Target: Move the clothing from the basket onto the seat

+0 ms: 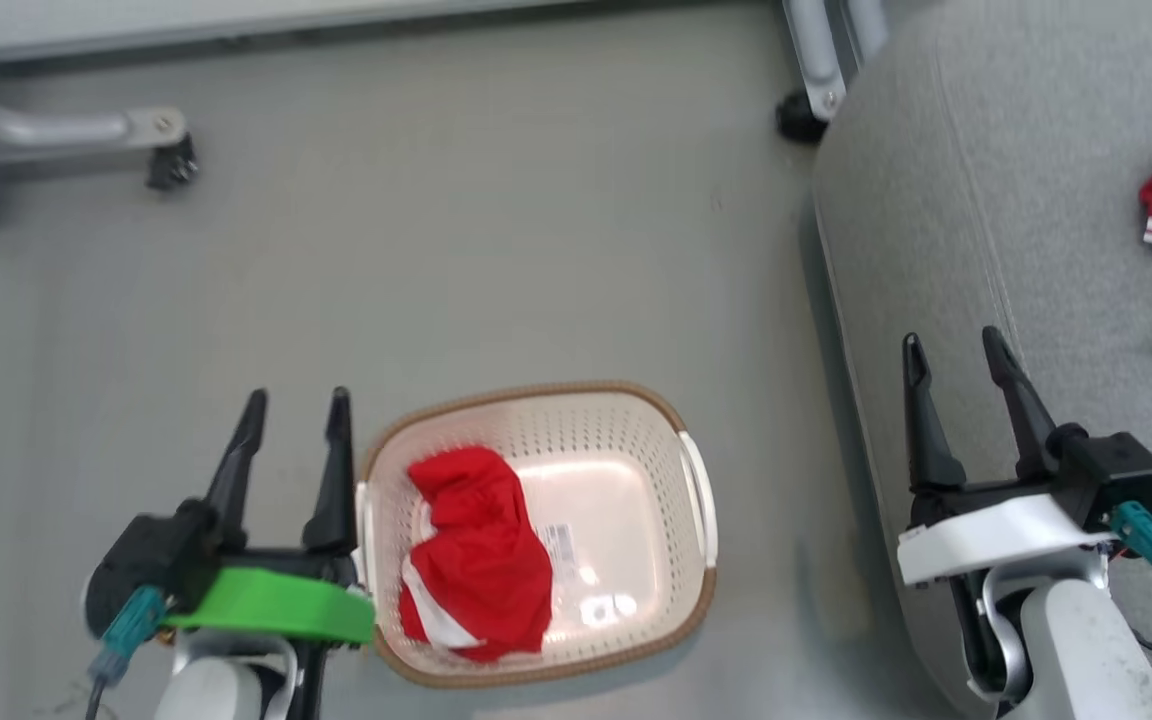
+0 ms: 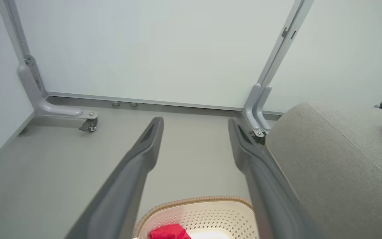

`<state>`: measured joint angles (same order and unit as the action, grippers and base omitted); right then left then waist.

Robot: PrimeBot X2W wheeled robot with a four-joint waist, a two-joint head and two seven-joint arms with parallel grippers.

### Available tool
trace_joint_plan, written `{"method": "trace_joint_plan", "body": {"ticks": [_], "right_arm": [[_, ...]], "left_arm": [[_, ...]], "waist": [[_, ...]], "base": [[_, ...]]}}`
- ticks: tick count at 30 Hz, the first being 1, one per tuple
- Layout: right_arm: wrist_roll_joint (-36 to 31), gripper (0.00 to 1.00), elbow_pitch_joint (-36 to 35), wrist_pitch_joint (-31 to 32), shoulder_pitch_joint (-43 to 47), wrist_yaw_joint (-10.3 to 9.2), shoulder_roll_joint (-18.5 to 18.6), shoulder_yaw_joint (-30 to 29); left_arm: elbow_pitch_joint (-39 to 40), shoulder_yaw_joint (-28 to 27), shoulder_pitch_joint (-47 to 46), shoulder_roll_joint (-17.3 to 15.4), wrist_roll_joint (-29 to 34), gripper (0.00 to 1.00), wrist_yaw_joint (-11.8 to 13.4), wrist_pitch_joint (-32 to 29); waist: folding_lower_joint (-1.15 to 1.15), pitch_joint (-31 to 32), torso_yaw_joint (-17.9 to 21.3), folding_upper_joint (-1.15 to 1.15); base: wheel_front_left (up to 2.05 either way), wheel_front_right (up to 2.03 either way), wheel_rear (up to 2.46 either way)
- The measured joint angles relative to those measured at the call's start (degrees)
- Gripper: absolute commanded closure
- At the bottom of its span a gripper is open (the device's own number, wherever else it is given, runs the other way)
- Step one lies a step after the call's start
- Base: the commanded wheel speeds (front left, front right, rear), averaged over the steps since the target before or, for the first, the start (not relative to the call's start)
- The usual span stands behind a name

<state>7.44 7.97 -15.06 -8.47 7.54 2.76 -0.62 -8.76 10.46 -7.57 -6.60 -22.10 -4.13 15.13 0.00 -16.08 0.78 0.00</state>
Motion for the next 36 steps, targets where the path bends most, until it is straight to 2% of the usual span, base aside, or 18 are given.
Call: {"method": "trace_joint_plan", "body": {"ticks": [4,9,21,36], "right_arm": [[-0.1,0.0,-2.5,0.0,2.9,0.0,0.0,2.5],[-1.1,0.0,-5.5,0.0,6.9,0.0,0.0,4.4],[0.7,0.0,-7.3,0.0,15.9,0.0,0.0,5.5],[1.5,0.0,-6.6,0.0,16.3,0.0,0.0,5.0]], "left_arm": [[4.2,-5.8,6.0,2.3,4.9,0.0,-1.0,0.0],[8.4,-9.2,12.7,3.5,7.0,0.0,-2.3,0.0],[10.0,-8.6,20.7,3.7,10.7,0.0,-3.2,0.0],[8.7,-8.1,20.8,3.7,10.4,0.0,-3.2,0.0]], "waist": [[0.0,5.3,-1.9,0.0],[0.0,10.8,-3.7,0.0],[0.0,18.6,-5.0,0.0],[0.0,20.3,-4.4,0.0]], "base": [[0.0,0.0,0.0],[0.0,0.0,0.0],[0.0,0.0,0.0],[0.0,0.0,0.0]]}}
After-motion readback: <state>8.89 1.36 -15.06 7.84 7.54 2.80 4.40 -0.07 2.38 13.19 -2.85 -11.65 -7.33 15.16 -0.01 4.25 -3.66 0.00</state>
